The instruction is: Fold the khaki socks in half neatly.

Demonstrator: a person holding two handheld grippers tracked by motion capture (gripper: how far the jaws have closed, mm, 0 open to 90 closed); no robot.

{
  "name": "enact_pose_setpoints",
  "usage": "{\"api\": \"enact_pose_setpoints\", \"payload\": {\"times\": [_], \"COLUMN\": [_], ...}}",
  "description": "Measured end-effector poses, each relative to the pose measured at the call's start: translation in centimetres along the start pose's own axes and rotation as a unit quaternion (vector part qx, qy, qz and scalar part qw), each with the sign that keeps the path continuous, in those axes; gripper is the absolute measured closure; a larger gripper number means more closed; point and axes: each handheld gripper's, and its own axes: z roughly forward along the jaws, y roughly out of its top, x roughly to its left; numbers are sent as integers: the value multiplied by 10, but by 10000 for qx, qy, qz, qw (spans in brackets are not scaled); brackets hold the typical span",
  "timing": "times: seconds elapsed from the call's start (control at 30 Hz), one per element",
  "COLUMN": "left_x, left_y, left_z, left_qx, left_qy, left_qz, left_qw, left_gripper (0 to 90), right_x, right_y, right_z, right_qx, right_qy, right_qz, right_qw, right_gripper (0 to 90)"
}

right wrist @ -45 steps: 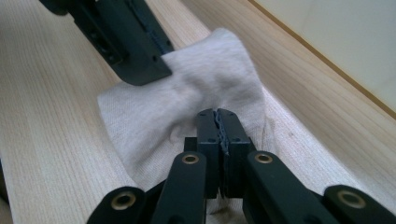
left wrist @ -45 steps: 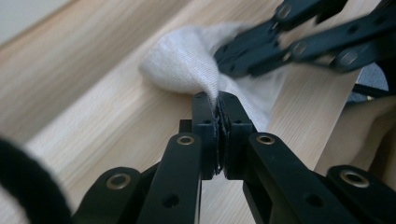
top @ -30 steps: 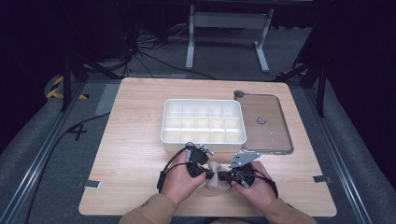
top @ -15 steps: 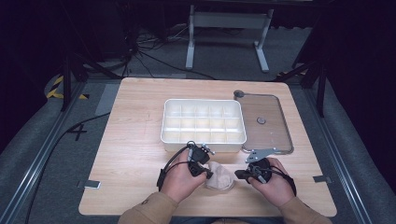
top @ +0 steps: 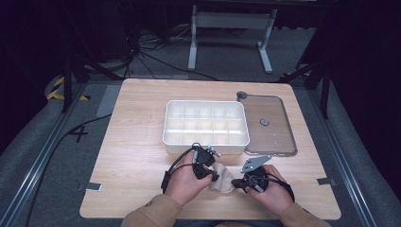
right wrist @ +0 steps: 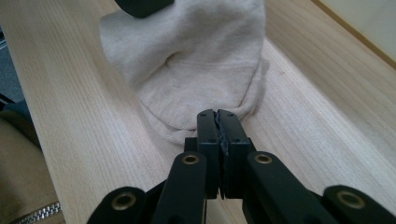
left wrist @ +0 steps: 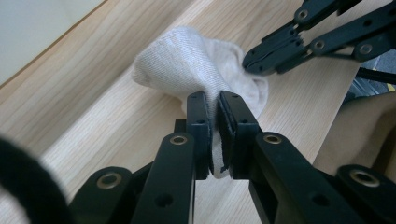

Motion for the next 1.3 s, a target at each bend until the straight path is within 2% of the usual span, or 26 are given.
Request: {"api": "enact_pose_setpoints", "payload": {"times": [0.17, 0.33, 0.5, 0.6, 0.7, 0.9, 1.0, 1.23, 1.3], "left_x": [-4, -8, -9, -10, -11, -10, -9, -10, -10], "left_y": [2, 4, 4, 3, 3, 2, 2, 2, 2], "left_z": [3, 7, 11, 13, 17, 21, 25, 27, 27], "left_qx": [-101, -137, 11, -31, 74, 93, 88, 91, 116], "left_qy": [-70, -115, -181, -216, -303, -341, -426, -463, -460], "left_qz": [160, 181, 217, 221, 248, 200, 222, 242, 256], "left_qw": [9998, 9997, 9996, 9995, 9992, 9992, 9988, 9986, 9985], "left_gripper": [843, 842, 830, 825, 803, 800, 780, 766, 761], "right_x": [2, 6, 9, 8, 9, 6, 4, 8, 9], "right_y": [0, 2, 3, 2, 2, 3, 5, 15, 17], "right_z": [4, 8, 9, 10, 9, 5, -7, -21, -21], "right_qx": [-18, -71, -85, -97, -90, -23, -171, -706, -770], "right_qy": [50, 126, 143, 158, 150, 130, -6, -139, -163], "right_qz": [28, 35, -3, 21, 9, 78, 182, 92, 66], "right_qw": [10000, 9999, 9999, 9998, 9998, 9999, 9997, 9974, 9969], "right_gripper": [890, 889, 888, 888, 887, 893, 897, 898, 898]}}
